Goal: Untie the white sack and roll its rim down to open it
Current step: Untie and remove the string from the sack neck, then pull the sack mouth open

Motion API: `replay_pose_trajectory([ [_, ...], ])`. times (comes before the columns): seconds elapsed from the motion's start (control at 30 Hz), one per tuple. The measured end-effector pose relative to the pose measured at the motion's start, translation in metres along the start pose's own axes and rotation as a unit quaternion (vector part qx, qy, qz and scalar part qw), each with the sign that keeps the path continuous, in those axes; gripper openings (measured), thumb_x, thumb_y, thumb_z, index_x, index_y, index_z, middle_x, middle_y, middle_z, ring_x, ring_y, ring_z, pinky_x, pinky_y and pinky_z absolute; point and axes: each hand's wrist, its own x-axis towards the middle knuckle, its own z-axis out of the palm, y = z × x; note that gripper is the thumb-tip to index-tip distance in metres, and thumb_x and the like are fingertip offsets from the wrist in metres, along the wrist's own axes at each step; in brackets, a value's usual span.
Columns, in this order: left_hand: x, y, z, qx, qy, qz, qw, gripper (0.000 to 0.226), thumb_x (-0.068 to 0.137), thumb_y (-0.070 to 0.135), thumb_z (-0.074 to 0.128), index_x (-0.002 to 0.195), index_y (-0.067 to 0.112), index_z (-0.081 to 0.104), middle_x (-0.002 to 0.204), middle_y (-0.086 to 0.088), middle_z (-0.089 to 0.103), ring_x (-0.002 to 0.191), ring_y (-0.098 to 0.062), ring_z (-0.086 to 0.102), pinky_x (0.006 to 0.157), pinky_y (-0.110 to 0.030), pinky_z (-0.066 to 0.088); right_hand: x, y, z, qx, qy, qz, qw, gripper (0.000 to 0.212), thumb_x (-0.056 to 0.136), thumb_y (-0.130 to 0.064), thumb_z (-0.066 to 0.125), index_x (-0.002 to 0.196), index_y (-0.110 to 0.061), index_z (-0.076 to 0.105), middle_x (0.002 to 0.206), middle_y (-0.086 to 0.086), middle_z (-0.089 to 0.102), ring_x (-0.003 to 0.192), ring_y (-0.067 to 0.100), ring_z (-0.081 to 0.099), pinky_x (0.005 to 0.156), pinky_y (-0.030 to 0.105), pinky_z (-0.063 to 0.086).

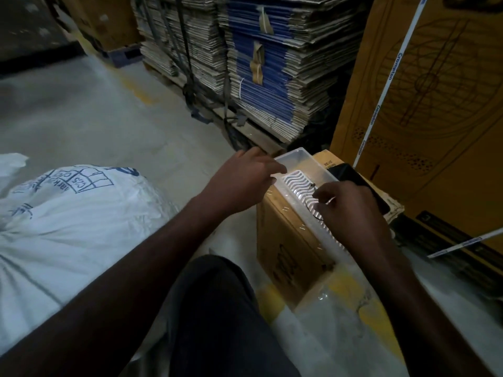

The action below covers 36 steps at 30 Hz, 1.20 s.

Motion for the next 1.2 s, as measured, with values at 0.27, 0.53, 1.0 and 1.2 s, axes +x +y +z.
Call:
replay_pose_trajectory([
  [0.27, -0.094, -0.017, -0.067, -0.027, 0.086, -0.097, 0.991, 0.030, 0.103, 0.026, 0.065, 0.130, 0.030, 0.074, 0.123, 0.007, 0.078, 0.111, -0.024, 0.064, 0.088, -0.042, 0.052, -0.037, -0.134, 0.028, 0.168, 0.048, -0.169, 0.970, 0.017, 0.094, -0.018, 0.071, 0.106, -0.025, 0.080, 0.097, -0.005, 0.080, 0.088, 0.009, 0.073, 0.086, 0.032, 0.059],
  [0.53, -0.242, -0.069, -0.125, -0.018, 0.175, -0.271, 0.946, 0.026, 0.104, 0.024, 0.060, 0.121, 0.035, 0.076, 0.115, 0.015, 0.078, 0.112, -0.016, 0.063, 0.090, -0.045, 0.056, -0.080, -0.270, 0.103, 0.234, -0.013, -0.271, 0.934, 0.018, 0.093, -0.016, 0.067, 0.099, -0.028, 0.079, 0.084, -0.008, 0.077, 0.076, 0.009, 0.071, 0.076, 0.037, 0.058],
  [1.0, -0.413, -0.142, -0.164, 0.062, 0.424, -0.415, 0.803, 0.026, 0.097, 0.002, 0.068, 0.117, 0.014, 0.079, 0.119, 0.005, 0.077, 0.113, -0.020, 0.068, 0.100, -0.030, 0.052, -0.115, -0.426, 0.205, 0.311, -0.078, -0.417, 0.851, 0.022, 0.091, -0.002, 0.066, 0.102, -0.015, 0.080, 0.097, -0.005, 0.079, 0.086, 0.012, 0.074, 0.082, 0.042, 0.062],
  [1.2, -0.431, -0.193, -0.175, 0.069, 0.375, -0.538, 0.752, 0.063, 0.091, 0.044, 0.080, 0.144, 0.017, 0.060, 0.144, -0.006, 0.060, 0.137, -0.028, 0.051, 0.112, -0.014, 0.023, -0.097, -0.491, 0.234, 0.307, -0.066, -0.460, 0.831, 0.034, 0.091, 0.005, 0.057, 0.114, -0.010, 0.076, 0.110, 0.004, 0.078, 0.097, 0.017, 0.075, 0.089, 0.042, 0.061],
])
